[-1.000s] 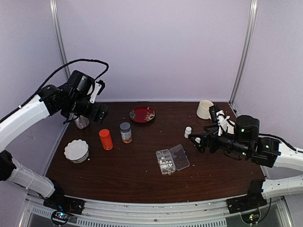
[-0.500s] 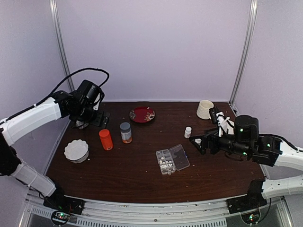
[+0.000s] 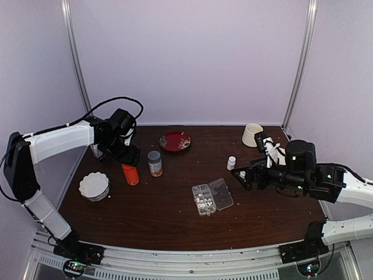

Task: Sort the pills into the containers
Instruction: Pick up the pill bottle from the center of the board.

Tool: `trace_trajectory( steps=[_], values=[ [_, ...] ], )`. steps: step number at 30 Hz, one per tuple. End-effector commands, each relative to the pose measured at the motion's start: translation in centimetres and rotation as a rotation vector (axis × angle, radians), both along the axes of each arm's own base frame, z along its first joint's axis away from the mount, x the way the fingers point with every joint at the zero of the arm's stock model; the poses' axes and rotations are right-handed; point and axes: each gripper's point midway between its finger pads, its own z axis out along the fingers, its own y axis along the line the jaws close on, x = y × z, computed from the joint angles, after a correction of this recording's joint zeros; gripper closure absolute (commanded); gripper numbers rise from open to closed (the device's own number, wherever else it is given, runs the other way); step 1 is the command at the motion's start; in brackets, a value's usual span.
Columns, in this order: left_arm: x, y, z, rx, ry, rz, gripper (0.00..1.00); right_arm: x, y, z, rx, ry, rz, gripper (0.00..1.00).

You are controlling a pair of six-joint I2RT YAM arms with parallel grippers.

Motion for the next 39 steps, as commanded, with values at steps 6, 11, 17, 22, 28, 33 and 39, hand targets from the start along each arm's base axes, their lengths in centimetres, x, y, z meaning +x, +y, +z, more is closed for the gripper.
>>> trace_trajectory(
  steps=[6, 11, 17, 22, 28, 33, 39],
  values=[
    [1.4, -0.6, -1.4, -0.01, 0.032, 0.021, 0.21, 0.5, 1.0, 1.2, -0.005, -0.017, 0.024, 0.0],
    [1.7, -0.1, -1.8, 0.007, 0.035, 0.044, 0.17, 0.7, 1.2, 0.8, -0.005, -0.018, 0.025, 0.0],
    [1.8, -0.1, -1.8, -0.011, 0.04, 0.043, 0.34, 0.4, 1.6, 0.5, -0.006, -0.004, 0.05, 0.0],
    [1.6, 0.2, -1.9, -0.005, 0.046, 0.048, 0.44, 0.6, 1.8, 0.6, -0.013, -0.009, 0.049, 0.0],
    [1.4, 0.3, -2.0, -0.001, 0.052, 0.044, 0.28, 0.7, 2.4, 0.5, -0.014, 0.008, 0.065, 0.0],
    [1.5, 0.1, -1.5, -0.012, 0.04, 0.042, 0.43, 0.7, 2.4, 0.5, -0.012, 0.008, 0.066, 0.0],
    [1.4, 0.1, -1.8, -0.011, 0.048, 0.037, 0.27, 0.6, 2.3, 0.7, -0.01, 0.007, 0.066, 0.0]
  ],
)
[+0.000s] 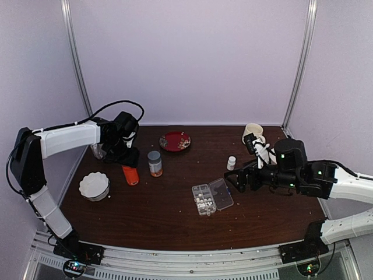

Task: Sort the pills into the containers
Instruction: Pick up the pill bottle from the center of the board.

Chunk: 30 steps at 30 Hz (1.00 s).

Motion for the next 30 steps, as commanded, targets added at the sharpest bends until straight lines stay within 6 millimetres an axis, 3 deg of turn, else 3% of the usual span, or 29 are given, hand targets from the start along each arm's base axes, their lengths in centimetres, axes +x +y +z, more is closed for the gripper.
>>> trace_trajectory(
  steps=[1, 3, 9, 19, 25, 30],
  values=[
    [0.5, -0.1, 0.8, -0.019, -0.017, 0.003, 0.25, 0.1, 0.3, 2.1, 0.043, -0.028, 0.008, 0.0],
    [0.5, -0.1, 0.4, -0.017, -0.008, 0.002, 0.26, 0.1, 0.2, 2.3, 0.045, -0.03, 0.007, 0.0],
    [0.5, -0.4, 0.2, -0.025, 0.0, -0.002, 0.42, 0.1, 0.2, 2.3, 0.044, -0.03, 0.006, 0.0],
    [0.4, -0.4, -0.2, -0.018, 0.012, -0.009, 0.36, 0.1, 0.3, 2.5, 0.048, -0.032, 0.006, 0.0],
    [0.4, -0.3, -0.2, -0.016, 0.012, -0.005, 0.45, 0.2, 0.2, 2.7, 0.05, -0.035, 0.005, 0.0],
    [0.3, -0.3, 0.6, -0.023, 0.003, -0.005, 0.6, 0.2, 0.2, 2.6, 0.047, -0.037, 0.007, 0.0]
  ],
)
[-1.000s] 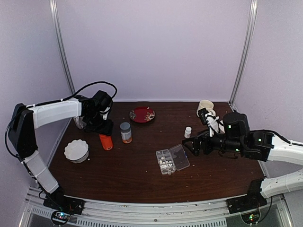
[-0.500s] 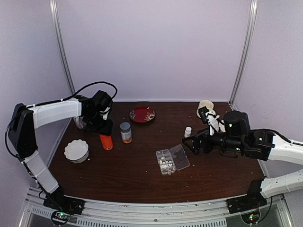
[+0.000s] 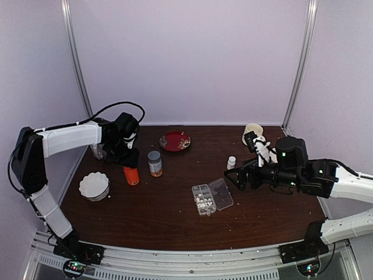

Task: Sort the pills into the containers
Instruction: Pick up the pill bottle from the center of the board, then hold the pill bottle.

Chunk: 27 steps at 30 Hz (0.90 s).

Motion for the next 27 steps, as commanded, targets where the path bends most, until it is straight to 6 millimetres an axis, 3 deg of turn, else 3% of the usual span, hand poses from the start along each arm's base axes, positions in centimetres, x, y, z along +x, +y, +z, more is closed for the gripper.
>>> trace_trajectory(
  steps=[1, 7, 18, 22, 27],
  values=[
    [0.3, 0.0, 1.7, -0.022, -0.024, 0.003, 0.64, 0.1, 0.2, 1.9, 0.036, -0.03, 0.011, 0.0],
    [-2.1, -3.8, 6.5, -0.223, -0.049, -0.16, 0.78, -0.8, 1.5, 1.6, 0.069, -0.031, 0.093, 0.0],
    [-11.1, -13.9, 18.8, -0.583, -0.141, -0.56, 0.84, -5.0, 2.7, 6.1, 0.35, -0.323, 0.206, 0.0],
    [-13.9, -16.6, 22.6, -0.749, -0.184, -0.666, 0.85, -6.5, 3.2, 7.4, 0.402, -0.373, 0.296, 0.0],
    [-16.3, -18.1, 25.7, -0.902, -0.187, -0.745, 0.88, -8.0, 4.8, 8.3, 0.418, -0.448, 0.419, 0.0]
  ],
)
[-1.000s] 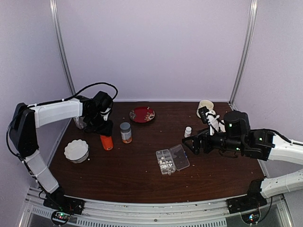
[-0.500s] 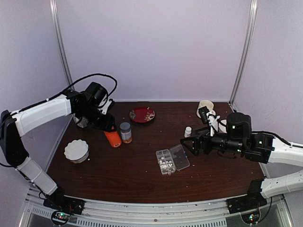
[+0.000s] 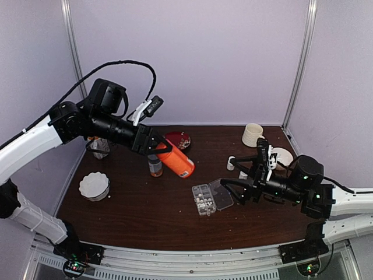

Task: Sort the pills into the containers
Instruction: Hold the pill bottle.

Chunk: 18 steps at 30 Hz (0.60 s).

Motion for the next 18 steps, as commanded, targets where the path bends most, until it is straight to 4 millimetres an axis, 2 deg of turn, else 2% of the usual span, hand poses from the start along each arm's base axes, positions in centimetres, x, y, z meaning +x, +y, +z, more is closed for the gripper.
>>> trace_trajectory(
  steps=[1, 5, 12, 14, 18],
  values=[
    [-2.2, -2.2, 5.1, -0.219, -0.013, -0.112, 0.88, -1.5, 1.7, 2.7, 0.036, -0.129, 0.106, 0.0],
    [-4.2, -3.2, 6.8, -0.286, -0.008, -0.189, 0.88, -1.6, 3.3, 2.1, -0.048, -0.217, 0.083, 0.0],
    [-5.7, -3.4, 8.0, -0.339, -0.013, -0.221, 0.88, -2.1, 4.0, 5.6, 0.096, -0.287, 0.092, 0.01],
    [-5.8, -3.2, 8.2, -0.354, -0.007, -0.218, 0.88, -2.1, 4.4, 5.7, 0.096, -0.291, 0.09, 0.02],
    [-6.1, -3.2, 8.9, -0.376, -0.007, -0.224, 0.88, -1.9, 5.0, 6.3, 0.084, -0.323, 0.083, 0.11]
  ],
)
